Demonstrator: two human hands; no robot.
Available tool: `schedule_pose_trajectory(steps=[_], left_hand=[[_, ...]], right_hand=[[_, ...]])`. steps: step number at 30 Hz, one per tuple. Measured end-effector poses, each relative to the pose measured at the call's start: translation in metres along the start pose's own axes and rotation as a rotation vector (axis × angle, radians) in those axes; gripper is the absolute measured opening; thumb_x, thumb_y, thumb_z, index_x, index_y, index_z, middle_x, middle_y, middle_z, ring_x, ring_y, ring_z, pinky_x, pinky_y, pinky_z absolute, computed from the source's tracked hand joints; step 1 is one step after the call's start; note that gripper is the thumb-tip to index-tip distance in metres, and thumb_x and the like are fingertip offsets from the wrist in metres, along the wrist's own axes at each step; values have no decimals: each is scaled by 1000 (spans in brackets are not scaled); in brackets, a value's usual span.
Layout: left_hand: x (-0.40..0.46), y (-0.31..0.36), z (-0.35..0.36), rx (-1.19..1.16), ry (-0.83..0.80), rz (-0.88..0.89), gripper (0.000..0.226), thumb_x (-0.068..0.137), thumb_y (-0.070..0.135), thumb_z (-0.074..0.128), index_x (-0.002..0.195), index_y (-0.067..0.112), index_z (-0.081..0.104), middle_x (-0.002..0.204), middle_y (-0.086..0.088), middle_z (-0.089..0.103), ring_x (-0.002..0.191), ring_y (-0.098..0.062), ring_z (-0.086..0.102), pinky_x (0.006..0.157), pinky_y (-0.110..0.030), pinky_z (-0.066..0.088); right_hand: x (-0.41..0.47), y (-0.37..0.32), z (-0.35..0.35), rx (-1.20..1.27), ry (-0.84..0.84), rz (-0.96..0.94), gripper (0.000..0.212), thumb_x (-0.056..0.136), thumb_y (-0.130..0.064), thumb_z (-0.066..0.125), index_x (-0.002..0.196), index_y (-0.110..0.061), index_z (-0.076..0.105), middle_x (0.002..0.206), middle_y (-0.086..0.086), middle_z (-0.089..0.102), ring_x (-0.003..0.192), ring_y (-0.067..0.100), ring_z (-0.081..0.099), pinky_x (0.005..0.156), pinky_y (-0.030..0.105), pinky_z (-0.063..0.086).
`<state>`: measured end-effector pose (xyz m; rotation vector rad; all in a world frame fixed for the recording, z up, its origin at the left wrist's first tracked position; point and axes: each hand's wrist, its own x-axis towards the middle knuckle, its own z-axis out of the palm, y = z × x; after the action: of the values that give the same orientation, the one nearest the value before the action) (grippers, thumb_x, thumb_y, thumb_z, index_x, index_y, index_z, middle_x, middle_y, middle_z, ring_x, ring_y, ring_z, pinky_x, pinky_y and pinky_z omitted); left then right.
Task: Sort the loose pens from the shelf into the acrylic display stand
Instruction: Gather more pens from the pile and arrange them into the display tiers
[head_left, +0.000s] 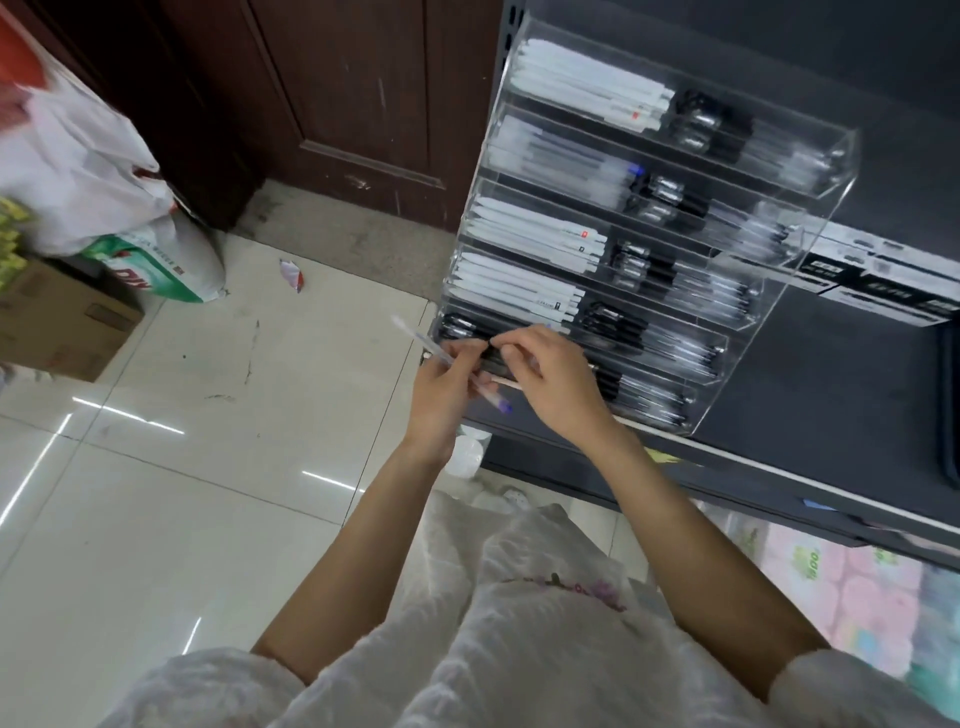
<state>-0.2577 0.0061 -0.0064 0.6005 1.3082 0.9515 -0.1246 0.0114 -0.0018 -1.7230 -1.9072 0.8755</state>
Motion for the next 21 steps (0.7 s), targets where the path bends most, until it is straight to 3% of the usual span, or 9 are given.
schedule_pose_trajectory(steps=[2, 4, 5, 9, 14, 19, 21], left_hand=[[5, 10, 10, 40, 2, 71, 19, 99, 17, 48, 89, 7, 61, 61, -2, 54, 51, -4, 54, 56, -17, 47], [9, 21, 24, 46, 2, 126, 26, 102, 23, 42, 87, 10, 59, 57, 5, 52, 50, -2, 51, 52, -17, 45], [10, 25, 34, 17, -6, 134, 29, 103, 26, 38, 85, 12, 58, 54, 9, 50, 50, -2, 49, 51, -17, 42], [7, 40, 76, -169, -131, 170, 31, 104, 29, 33, 80, 16, 48, 61, 7, 39, 57, -7, 42, 58, -22, 36], [6, 54, 105, -284, -327, 146, 34, 104, 36, 25, 86, 18, 47, 70, 4, 47, 67, -9, 48, 67, -22, 42], [24, 82, 103, 185, -348, 246, 38, 103, 40, 27, 105, 23, 61, 92, 5, 63, 83, -7, 58, 77, -24, 47], [39, 94, 90, 284, -214, 340, 25, 101, 37, 39, 105, 25, 60, 96, 8, 63, 87, -5, 56, 79, -24, 44]], right_hand=[[-9, -10, -18, 314, 32, 130, 18, 98, -17, 48, 103, -17, 65, 89, -6, 66, 79, 10, 65, 73, 23, 51], [-16, -15, -35, 462, 31, 210, 8, 94, -23, 55, 94, -22, 63, 83, -5, 69, 73, 10, 68, 68, 22, 52], [-19, -16, -42, 479, 32, 232, 1, 90, -26, 61, 90, -25, 61, 82, -4, 70, 72, 11, 69, 68, 24, 53], [-25, -18, -57, 433, 116, 286, 19, 80, -23, 73, 85, -28, 56, 82, -3, 70, 74, 9, 68, 73, 29, 55], [-21, -10, -83, 379, 303, 255, 14, 79, -16, 75, 86, -23, 65, 80, -6, 69, 76, 8, 65, 78, 25, 53], [1, -5, -116, 126, 378, 131, 12, 85, -18, 67, 97, -16, 71, 89, -3, 70, 80, 11, 65, 77, 25, 53], [20, 5, -131, -31, 445, 117, 13, 86, -19, 67, 98, -16, 71, 90, -1, 70, 79, 12, 63, 76, 29, 54]])
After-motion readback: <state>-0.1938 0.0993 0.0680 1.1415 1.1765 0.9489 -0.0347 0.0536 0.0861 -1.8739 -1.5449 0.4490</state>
